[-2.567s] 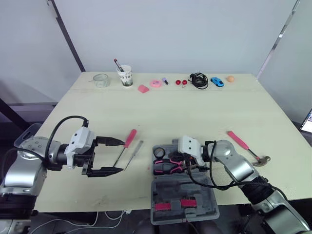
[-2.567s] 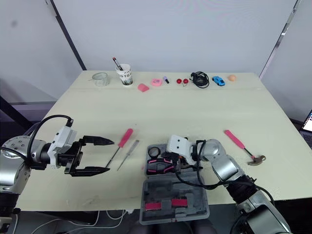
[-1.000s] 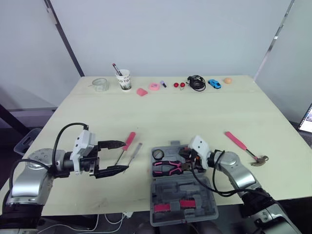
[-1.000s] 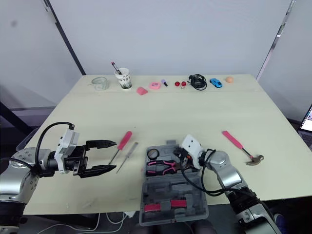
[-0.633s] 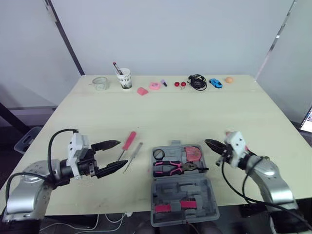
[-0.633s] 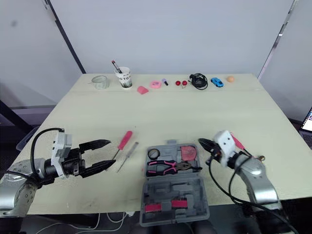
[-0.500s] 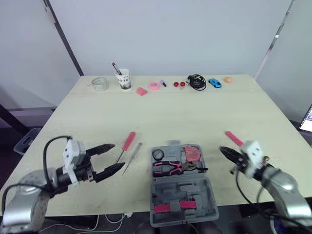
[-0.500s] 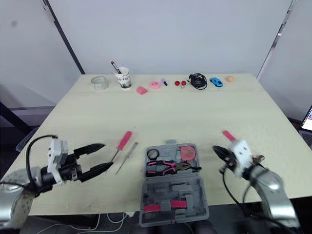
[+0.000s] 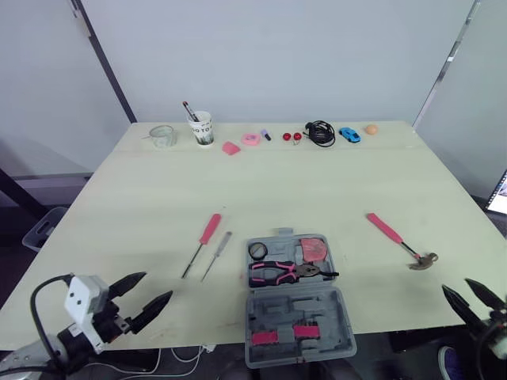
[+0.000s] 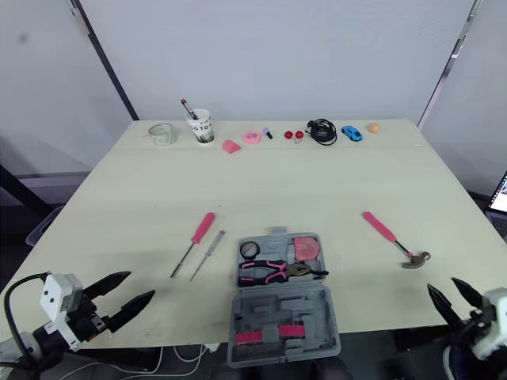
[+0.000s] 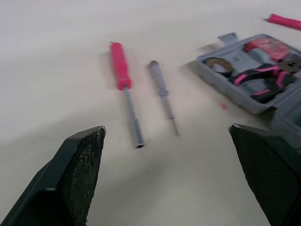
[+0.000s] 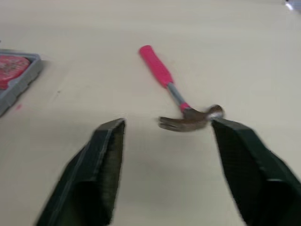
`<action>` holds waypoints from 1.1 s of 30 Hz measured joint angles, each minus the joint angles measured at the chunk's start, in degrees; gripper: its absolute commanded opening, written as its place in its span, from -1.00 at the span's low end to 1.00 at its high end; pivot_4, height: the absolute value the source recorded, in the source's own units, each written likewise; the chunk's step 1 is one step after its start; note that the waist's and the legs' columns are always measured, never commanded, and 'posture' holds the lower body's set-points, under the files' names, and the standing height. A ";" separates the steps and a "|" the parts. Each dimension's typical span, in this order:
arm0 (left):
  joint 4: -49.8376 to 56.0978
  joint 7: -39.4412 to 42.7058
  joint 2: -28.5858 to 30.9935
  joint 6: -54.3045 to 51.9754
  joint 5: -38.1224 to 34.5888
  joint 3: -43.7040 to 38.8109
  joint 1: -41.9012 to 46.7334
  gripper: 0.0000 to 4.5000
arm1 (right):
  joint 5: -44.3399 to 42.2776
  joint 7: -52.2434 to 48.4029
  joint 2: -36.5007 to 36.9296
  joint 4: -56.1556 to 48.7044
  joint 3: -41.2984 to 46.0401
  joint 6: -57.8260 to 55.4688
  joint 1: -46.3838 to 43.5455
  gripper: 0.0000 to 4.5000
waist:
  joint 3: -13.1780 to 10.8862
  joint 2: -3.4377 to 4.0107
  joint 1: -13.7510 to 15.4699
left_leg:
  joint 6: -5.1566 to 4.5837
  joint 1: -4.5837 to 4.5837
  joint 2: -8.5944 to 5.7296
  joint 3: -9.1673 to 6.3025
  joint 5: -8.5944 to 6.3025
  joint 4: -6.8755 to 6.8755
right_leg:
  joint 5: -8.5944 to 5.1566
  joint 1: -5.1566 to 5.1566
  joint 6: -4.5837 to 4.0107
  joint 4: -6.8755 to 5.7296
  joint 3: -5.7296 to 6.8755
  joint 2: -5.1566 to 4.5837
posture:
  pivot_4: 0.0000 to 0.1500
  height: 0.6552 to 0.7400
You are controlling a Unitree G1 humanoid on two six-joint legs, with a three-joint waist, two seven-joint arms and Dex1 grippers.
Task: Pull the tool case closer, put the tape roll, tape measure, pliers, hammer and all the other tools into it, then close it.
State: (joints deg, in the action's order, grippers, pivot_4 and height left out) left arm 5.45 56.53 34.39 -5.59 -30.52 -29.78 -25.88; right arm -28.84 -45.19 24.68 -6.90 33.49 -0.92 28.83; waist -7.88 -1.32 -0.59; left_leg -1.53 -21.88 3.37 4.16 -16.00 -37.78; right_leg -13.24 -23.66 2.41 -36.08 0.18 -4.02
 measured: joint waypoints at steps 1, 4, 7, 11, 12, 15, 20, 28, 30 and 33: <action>-0.67 0.02 -0.09 0.31 0.00 -0.29 -0.33 1.00 | -0.33 -0.55 0.03 0.80 0.63 0.21 0.72 0.97 | 0.00 0.00 0.00 | 0.01 -0.01 0.00 -0.01 -0.01 0.02 | 0.00 0.00 0.00 0.05 0.06 -0.02 | 1.00 1.00; -2.95 0.26 -0.04 1.28 0.00 -1.48 -1.12 1.00 | -0.64 -1.77 0.75 3.80 1.69 1.16 2.37 0.97 | -0.01 0.00 -0.01 | 0.02 -0.03 -0.02 -0.02 -0.01 0.10 | 0.00 0.00 0.00 0.14 0.10 -0.05 | 1.00 1.00; -4.36 0.98 0.22 1.57 -0.01 -1.80 -1.44 1.00 | -0.70 -3.03 1.65 6.30 2.63 1.66 3.03 0.97 | -0.01 0.01 0.00 | 0.01 -0.01 -0.06 -0.02 -0.01 0.22 | 0.00 0.00 -0.01 0.18 0.10 -0.07 | 1.00 1.00; -4.47 2.53 1.17 1.97 0.04 -1.45 -1.04 1.00 | -0.79 -4.29 2.41 5.94 2.29 1.65 3.00 0.97 | -0.01 0.00 0.00 | 0.02 0.00 -0.05 -0.05 -0.01 0.27 | 0.00 -0.01 -0.01 0.18 0.14 -0.06 | 1.00 1.00; -4.32 3.30 1.84 2.27 0.13 -1.14 -0.72 1.00 | -0.63 -4.71 3.23 5.01 1.65 1.56 2.95 0.97 | -0.01 0.02 0.00 | 0.02 0.01 -0.05 -0.04 -0.01 0.27 | 0.00 -0.01 -0.01 0.18 0.13 -0.08 | 1.00 1.00; -3.38 5.29 3.64 3.42 1.70 0.72 -0.73 1.00 | -0.13 -5.70 4.40 2.32 -1.18 0.40 3.12 0.97 | -0.01 0.02 0.01 | 0.01 0.01 -0.05 -0.04 -0.01 0.30 | 0.00 -0.01 -0.01 0.18 0.14 -0.07 | 1.00 1.00; -1.27 8.71 5.48 3.45 3.44 6.17 0.63 1.00 | -0.40 -8.32 6.30 -3.56 -7.76 -2.85 2.30 0.97 | 0.00 -0.02 0.10 | -0.23 -0.01 -0.07 -0.02 0.13 0.36 | 0.11 -0.01 -0.19 0.21 0.17 -0.02 | 1.00 1.00; -1.43 10.81 9.98 2.29 9.00 16.79 11.17 1.00 | 4.48 -9.68 12.31 -5.54 -20.03 -6.49 -11.33 0.97 | 0.00 0.04 0.22 | -0.25 0.02 -0.17 0.05 0.16 0.31 | 0.16 0.02 -0.23 0.20 0.33 0.05 | 1.00 1.00; -2.42 11.45 10.01 2.46 10.36 19.47 13.11 1.00 | 7.23 -10.19 13.62 -4.01 -23.14 -6.86 -14.30 0.97 | 0.05 -0.11 0.34 | -0.26 -0.07 -0.24 0.05 0.15 0.38 | 0.15 0.02 -0.24 0.23 0.39 0.11 | 1.00 1.00; -4.20 13.39 10.02 2.83 11.75 23.96 18.08 1.00 | 11.26 -11.02 14.13 -1.32 -29.72 -7.46 -21.49 0.97 | 0.02 -0.09 0.40 | -0.26 -0.09 -0.28 0.06 0.16 0.36 | 0.16 0.02 -0.25 0.24 0.40 0.23 | 1.00 1.00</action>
State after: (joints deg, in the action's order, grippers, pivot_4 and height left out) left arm 1.24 69.92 44.40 -2.76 -18.76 -5.82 -7.80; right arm -17.59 -56.20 38.81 -8.22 3.77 -8.39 7.34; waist -7.86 -1.40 -0.19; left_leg -1.80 -21.97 3.09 4.22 -15.85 -37.42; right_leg -13.09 -23.64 2.16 -35.85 0.59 -3.78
